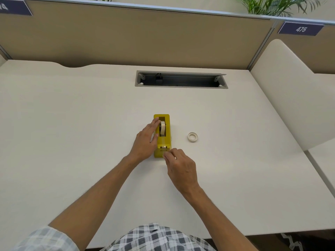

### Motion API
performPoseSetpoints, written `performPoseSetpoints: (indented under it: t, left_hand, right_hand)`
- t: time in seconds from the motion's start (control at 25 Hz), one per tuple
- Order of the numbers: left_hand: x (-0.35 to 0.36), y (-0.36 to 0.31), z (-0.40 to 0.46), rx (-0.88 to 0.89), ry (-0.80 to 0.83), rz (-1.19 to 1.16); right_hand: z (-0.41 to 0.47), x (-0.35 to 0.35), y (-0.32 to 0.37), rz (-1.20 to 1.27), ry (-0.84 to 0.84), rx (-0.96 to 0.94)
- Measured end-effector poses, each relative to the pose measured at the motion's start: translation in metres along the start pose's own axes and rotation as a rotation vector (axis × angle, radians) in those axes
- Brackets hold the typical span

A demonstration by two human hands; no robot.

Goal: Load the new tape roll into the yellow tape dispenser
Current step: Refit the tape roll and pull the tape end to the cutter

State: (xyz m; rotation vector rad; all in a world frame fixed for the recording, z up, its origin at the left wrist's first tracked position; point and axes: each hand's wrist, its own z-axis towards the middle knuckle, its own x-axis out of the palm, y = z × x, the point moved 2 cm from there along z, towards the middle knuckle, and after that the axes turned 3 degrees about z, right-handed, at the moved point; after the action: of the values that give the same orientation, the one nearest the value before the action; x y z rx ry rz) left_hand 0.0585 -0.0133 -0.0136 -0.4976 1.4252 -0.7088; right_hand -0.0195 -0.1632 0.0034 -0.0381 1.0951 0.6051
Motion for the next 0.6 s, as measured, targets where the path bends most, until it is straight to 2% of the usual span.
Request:
performPoseSetpoints:
  t: [0.16, 0.36, 0.6]
  left_hand:
    - [0.002, 0.002, -0.006, -0.011, -0.012, 0.012]
    - [0.001, 0.003, -0.024, -0.012, -0.242, -0.019]
    - [-0.001, -0.006, -0.035, -0.028, -0.2, -0.072]
  right_hand:
    - [-0.003, 0.01, -0.004, 0.004, -0.027, -0.003]
    - [-0.003, 0.017, -0.007, 0.039, -0.081, 0.002]
    - [-0.006, 0.025, -0.012, -0.014, -0.125, -0.03]
